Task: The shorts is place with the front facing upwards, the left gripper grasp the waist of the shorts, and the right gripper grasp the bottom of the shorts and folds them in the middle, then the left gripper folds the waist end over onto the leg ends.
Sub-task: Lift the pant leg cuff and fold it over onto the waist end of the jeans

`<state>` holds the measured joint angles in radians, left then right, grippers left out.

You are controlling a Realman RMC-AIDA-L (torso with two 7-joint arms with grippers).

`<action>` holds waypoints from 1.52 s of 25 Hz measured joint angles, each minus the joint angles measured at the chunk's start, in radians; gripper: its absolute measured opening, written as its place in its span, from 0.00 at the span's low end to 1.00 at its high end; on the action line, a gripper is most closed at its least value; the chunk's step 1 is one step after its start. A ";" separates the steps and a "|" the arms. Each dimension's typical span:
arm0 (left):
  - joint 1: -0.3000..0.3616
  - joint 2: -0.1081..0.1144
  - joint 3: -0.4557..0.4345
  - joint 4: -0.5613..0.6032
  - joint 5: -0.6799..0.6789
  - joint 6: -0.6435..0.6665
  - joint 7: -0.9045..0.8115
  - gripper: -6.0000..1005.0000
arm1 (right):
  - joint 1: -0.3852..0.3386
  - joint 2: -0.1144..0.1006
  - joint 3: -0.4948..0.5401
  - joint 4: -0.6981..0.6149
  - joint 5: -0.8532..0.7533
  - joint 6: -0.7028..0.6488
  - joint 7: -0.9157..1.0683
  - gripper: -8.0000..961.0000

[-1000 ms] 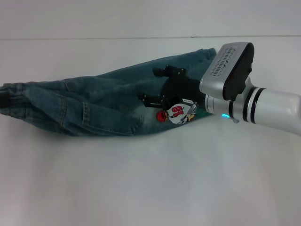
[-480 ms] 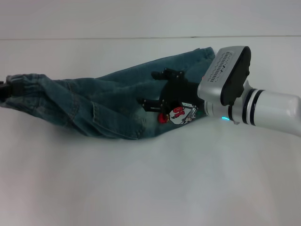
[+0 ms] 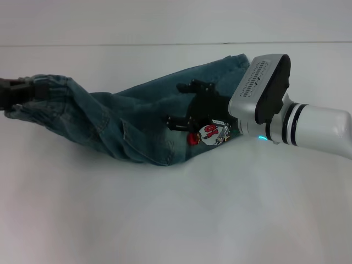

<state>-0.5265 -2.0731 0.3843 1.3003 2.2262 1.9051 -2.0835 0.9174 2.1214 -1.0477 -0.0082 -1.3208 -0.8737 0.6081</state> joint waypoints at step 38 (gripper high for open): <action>-0.243 -0.047 0.214 0.070 -0.032 -0.003 -0.166 0.05 | 0.003 0.000 0.000 0.024 -0.001 -0.011 -0.088 0.89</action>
<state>-0.7690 -2.1204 0.5980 1.3708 2.1947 1.9026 -2.2492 0.9207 2.1215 -1.0473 0.0155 -1.3214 -0.8849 0.5201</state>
